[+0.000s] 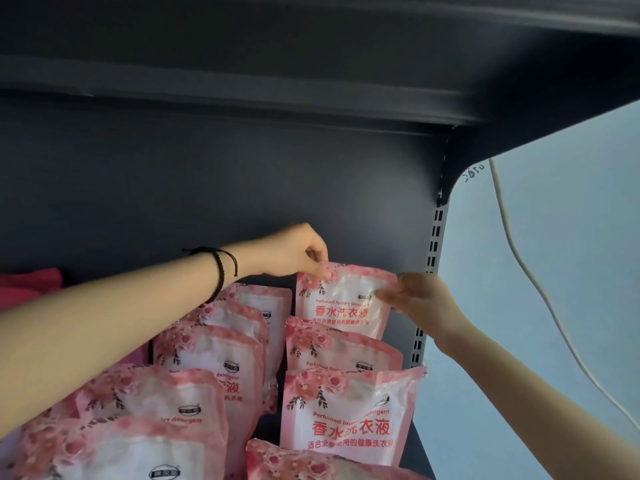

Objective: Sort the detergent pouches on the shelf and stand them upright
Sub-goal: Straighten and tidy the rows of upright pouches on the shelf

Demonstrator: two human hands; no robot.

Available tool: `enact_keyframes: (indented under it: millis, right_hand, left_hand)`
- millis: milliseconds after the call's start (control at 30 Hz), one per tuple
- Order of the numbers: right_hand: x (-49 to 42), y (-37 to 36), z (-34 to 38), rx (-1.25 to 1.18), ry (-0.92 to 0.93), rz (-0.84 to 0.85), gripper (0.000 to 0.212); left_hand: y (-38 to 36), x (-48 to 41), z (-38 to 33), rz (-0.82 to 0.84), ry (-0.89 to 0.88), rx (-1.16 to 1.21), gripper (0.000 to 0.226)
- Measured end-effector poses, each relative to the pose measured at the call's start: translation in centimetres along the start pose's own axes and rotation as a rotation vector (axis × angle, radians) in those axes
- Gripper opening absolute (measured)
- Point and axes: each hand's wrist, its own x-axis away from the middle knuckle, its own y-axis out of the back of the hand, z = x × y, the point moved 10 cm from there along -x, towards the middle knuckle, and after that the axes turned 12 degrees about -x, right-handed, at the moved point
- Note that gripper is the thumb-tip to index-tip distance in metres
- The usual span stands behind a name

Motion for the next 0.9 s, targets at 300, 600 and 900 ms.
enact_keyframes:
  millis: [300, 600, 900]
  right_hand:
    - [0.6, -2.3, -2.1, 0.270, 0.031, 0.100, 0.051]
    - [0.0, -2.2, -2.8, 0.356, 0.032, 0.140, 0.041]
    - [1.1, -2.2, 2.9, 0.478, 0.205, 0.187, 0.016]
  left_hand:
    - [-3.9, 0.4, 1.7, 0.083, 0.038, -0.211, 0.010]
    - [-4.3, 0.1, 2.5, 0.140, 0.011, -0.232, 0.010]
    - [1.4, 5.2, 1.1, 0.190, -0.049, -0.147, 0.010]
